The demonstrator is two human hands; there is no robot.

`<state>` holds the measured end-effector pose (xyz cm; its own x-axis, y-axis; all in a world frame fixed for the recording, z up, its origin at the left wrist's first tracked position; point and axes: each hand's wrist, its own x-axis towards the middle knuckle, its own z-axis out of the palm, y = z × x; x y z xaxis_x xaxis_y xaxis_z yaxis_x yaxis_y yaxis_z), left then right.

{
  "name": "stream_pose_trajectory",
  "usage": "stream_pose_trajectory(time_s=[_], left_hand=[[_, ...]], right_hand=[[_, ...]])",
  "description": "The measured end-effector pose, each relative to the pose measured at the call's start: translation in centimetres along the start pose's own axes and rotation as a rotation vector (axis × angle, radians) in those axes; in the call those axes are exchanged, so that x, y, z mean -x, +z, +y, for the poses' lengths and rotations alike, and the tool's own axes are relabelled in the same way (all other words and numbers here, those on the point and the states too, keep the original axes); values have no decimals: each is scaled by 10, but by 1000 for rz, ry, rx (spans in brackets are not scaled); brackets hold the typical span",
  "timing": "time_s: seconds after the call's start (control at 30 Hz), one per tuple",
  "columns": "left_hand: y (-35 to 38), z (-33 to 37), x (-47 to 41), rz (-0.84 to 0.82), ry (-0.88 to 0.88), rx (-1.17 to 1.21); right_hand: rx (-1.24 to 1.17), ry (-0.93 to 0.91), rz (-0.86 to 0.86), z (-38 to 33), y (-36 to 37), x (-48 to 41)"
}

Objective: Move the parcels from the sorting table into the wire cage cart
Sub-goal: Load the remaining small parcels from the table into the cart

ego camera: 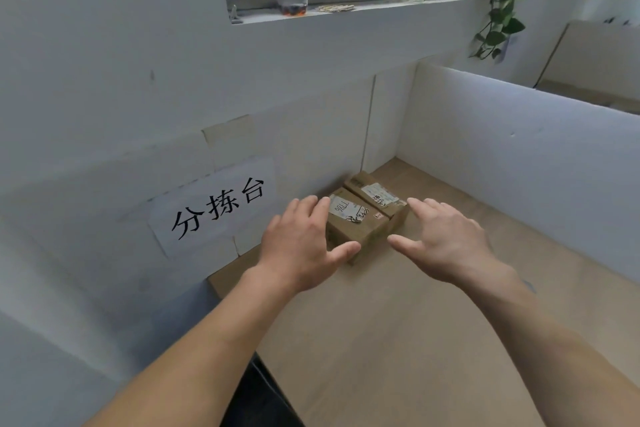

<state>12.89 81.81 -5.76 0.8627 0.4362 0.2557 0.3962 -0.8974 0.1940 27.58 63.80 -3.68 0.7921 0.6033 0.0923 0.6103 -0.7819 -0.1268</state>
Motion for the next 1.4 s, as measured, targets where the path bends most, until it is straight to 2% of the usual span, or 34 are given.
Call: stream_pose_trajectory(time_s=[0.37, 0.73, 1.07, 1.4], left_hand=[[37, 25, -45, -108, 11, -3], [91, 8, -104, -222, 10, 79], [166, -25, -148, -480, -199, 126], [227, -52, -177, -542, -342, 191]], right_hand=[[-9, 84, -70, 44, 19, -26], [28, 147, -193, 50, 65, -86], [31, 189, -329, 43, 126, -175], [-31, 243, -344, 59, 190, -270]])
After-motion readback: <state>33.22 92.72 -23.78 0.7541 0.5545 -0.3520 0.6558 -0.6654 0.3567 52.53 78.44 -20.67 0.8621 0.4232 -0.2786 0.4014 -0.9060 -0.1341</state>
